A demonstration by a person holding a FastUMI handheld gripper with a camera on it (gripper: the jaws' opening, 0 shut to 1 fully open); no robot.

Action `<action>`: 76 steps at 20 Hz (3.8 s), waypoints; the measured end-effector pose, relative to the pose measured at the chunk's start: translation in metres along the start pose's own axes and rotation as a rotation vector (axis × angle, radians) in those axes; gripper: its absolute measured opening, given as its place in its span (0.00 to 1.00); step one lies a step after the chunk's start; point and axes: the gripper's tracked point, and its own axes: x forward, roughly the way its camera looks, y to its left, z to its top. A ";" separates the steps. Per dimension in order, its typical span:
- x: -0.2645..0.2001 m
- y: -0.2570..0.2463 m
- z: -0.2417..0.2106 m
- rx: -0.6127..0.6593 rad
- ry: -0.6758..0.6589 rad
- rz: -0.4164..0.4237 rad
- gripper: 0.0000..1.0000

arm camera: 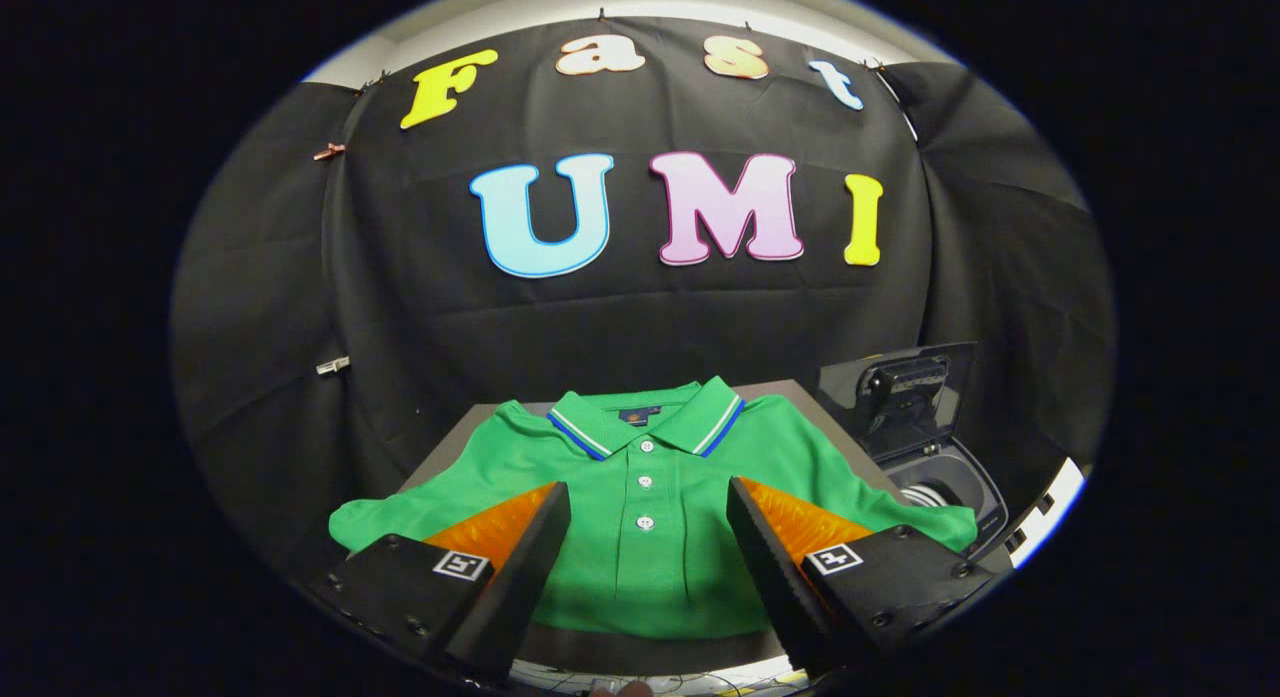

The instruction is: Put the clothes into the washing machine and then close the washing machine lid.

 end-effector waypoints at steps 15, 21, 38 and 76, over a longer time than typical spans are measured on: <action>0.060 0.003 -0.024 -0.069 0.385 -0.009 0.99; 0.060 0.001 -0.026 -0.068 0.549 -0.039 0.99; 0.063 -0.002 -0.026 -0.063 0.658 -0.051 0.36; 0.014 -0.159 0.110 -0.123 0.122 -0.034 0.07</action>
